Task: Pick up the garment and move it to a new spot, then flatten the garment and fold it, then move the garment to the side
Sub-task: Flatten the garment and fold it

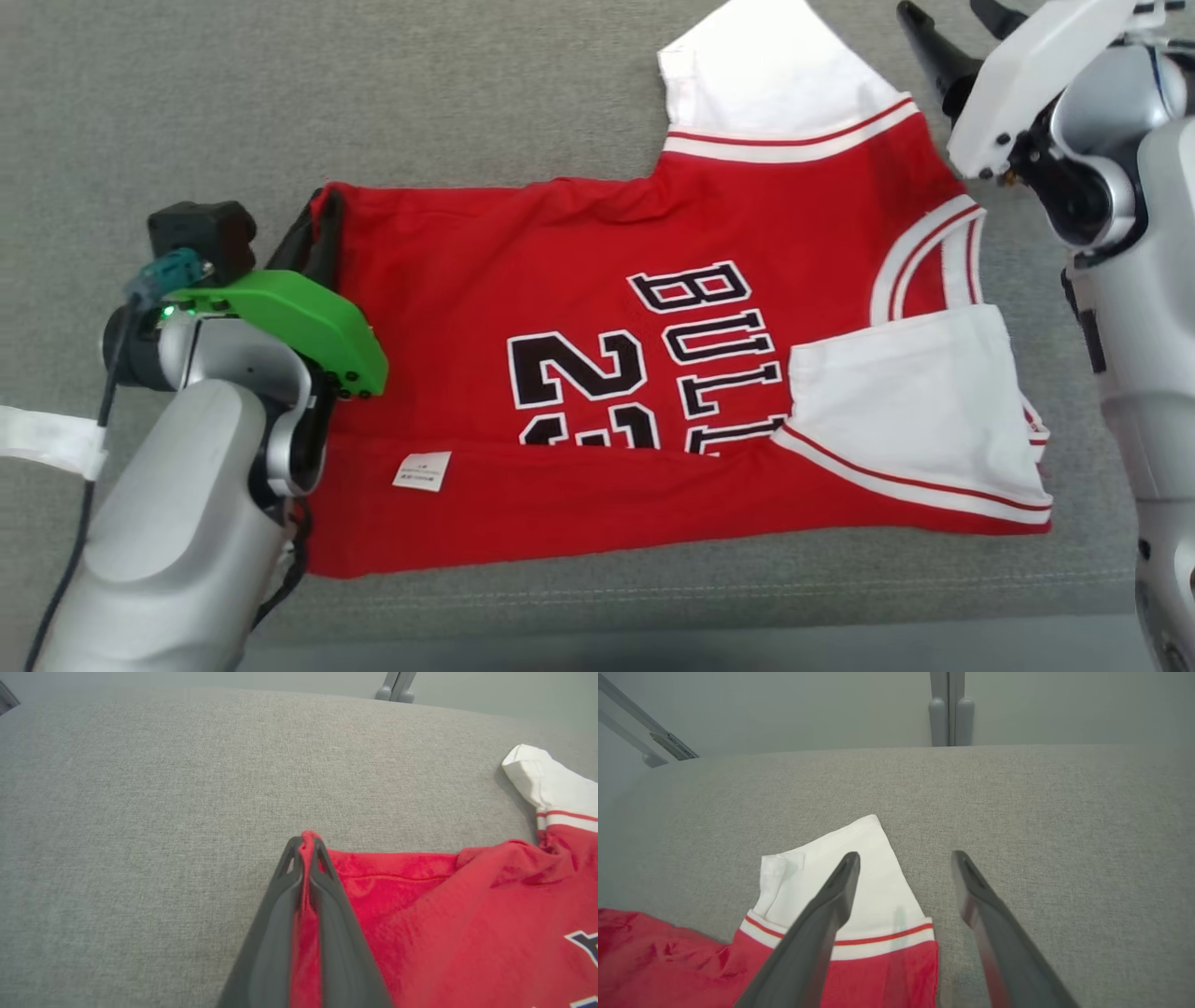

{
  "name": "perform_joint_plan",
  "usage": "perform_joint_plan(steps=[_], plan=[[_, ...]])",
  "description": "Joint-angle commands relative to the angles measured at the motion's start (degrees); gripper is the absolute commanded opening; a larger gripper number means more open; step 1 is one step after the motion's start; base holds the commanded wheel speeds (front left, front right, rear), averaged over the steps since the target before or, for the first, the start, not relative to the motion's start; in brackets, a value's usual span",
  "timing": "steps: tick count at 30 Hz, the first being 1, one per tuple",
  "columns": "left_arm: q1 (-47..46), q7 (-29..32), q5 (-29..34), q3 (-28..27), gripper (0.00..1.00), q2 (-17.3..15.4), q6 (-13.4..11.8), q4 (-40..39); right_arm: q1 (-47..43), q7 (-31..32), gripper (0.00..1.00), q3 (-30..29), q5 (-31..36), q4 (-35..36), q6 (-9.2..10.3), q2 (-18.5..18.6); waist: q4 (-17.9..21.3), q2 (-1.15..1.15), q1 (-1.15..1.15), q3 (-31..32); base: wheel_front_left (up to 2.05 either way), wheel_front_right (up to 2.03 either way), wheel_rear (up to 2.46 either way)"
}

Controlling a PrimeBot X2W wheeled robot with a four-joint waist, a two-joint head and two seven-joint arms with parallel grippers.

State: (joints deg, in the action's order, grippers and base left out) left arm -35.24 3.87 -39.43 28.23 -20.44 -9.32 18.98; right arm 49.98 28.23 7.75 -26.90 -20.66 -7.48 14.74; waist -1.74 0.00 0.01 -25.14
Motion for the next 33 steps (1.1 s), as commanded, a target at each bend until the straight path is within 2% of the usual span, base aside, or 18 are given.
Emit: perform_joint_plan(steps=[1,10,21,22,23,25,26,27,28,29,33], plan=[[-1.33,-0.64,0.48,0.65,0.00,1.13,0.26,0.07,3.01,0.64,1.00,0.14,1.43,-3.00,0.00,0.22,-5.20,0.00,-0.01,-2.75,0.00,0.00,0.00],[-5.96,-3.31,1.30,4.00,0.00,8.00,2.18,3.22,13.84,2.36,1.00,1.81,6.23,-17.88,0.00,1.53,-12.14,0.00,-0.01,-5.39,0.00,0.00,0.00],[-9.00,-5.41,0.94,5.30,0.00,11.05,4.08,8.94,18.35,2.53,1.00,3.87,8.96,-28.54,0.00,1.63,-14.06,0.00,-0.01,-5.37,0.00,0.00,0.00],[-9.15,-5.53,0.85,5.32,0.00,11.13,4.20,9.32,18.38,2.78,0.81,4.17,9.04,-29.13,0.00,1.56,-14.02,0.00,-0.01,-5.32,0.00,0.00,0.00],[-9.25,-5.58,0.81,5.32,0.00,11.16,4.31,9.72,18.41,2.66,0.50,4.41,9.15,-29.65,0.00,1.51,-13.97,0.00,-0.01,-5.27,0.00,0.00,0.00],[-9.50,-5.63,0.60,5.30,0.00,11.19,4.51,10.33,18.67,2.37,0.30,5.03,9.87,-30.61,0.00,1.93,-13.84,0.00,-0.01,-5.21,0.00,0.00,0.00],[-9.50,-5.63,0.60,5.30,0.00,11.19,4.51,10.33,18.67,2.37,0.30,5.03,9.87,-30.61,0.00,1.93,-13.84,0.00,-0.01,-5.21,0.00,0.00,0.00],[-9.62,-5.67,0.47,5.29,0.00,11.24,4.67,10.57,18.76,2.03,0.22,5.21,10.15,-31.04,0.00,2.09,-13.80,0.00,-0.01,-5.15,0.00,0.00,0.00],[-9.76,-5.73,0.26,5.20,0.00,11.33,4.74,10.84,18.83,1.54,0.03,5.35,10.33,-31.37,0.00,2.10,-13.75,0.00,-0.01,-5.12,0.00,0.00,0.00],[-9.91,-5.85,0.13,5.05,0.00,11.41,4.88,11.10,18.99,0.76,0.00,5.23,10.59,-31.59,0.00,2.23,-13.69,0.00,-0.01,-5.12,0.00,0.00,0.00],[-10.61,-6.21,-0.92,4.29,0.00,11.43,5.37,12.41,19.72,-2.92,0.00,4.16,10.77,-32.77,0.04,1.89,-13.20,0.00,-0.01,-5.07,0.00,0.00,0.00]])
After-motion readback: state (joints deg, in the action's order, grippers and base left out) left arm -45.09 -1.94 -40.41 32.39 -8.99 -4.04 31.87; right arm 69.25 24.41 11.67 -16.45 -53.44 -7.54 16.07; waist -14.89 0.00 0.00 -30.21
